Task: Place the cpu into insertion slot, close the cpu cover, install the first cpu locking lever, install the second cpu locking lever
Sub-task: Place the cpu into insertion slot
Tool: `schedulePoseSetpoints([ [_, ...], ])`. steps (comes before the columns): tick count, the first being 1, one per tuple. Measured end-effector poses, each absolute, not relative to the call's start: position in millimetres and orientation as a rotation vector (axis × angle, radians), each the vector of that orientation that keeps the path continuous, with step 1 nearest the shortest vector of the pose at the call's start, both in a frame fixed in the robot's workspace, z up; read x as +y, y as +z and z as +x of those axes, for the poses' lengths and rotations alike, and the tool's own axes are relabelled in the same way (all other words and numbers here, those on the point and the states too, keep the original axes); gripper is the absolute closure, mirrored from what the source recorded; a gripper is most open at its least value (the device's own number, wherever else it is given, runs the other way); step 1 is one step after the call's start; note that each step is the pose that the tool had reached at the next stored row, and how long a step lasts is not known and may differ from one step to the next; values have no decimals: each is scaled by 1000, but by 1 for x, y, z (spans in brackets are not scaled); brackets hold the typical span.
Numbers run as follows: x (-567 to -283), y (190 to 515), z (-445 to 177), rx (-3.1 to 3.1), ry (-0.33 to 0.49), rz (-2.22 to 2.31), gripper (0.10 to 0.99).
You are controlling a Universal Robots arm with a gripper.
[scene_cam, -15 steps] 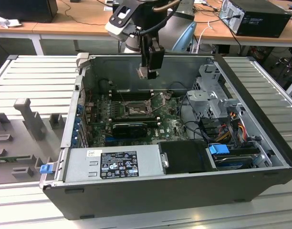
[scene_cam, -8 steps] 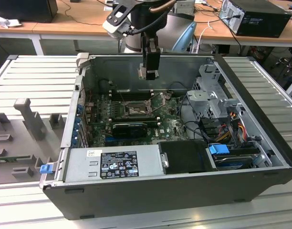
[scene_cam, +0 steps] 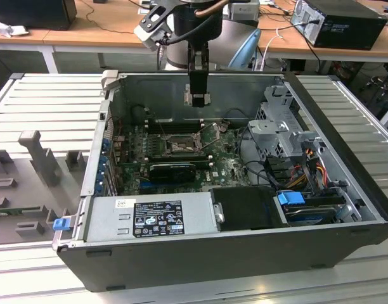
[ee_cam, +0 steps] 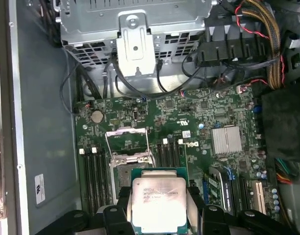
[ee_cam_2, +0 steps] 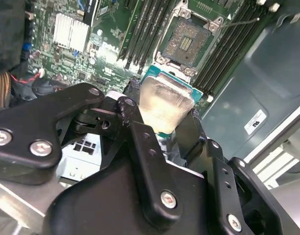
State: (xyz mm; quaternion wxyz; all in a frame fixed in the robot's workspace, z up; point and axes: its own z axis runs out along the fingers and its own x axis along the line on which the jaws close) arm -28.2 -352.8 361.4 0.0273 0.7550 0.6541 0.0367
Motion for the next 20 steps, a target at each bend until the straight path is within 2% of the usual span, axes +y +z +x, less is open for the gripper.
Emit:
schedulePoseSetpoints([
  [15,-353,359,-28,1748,103,2533,553],
  [20,-353,349,-28,1886,109,2437,553],
])
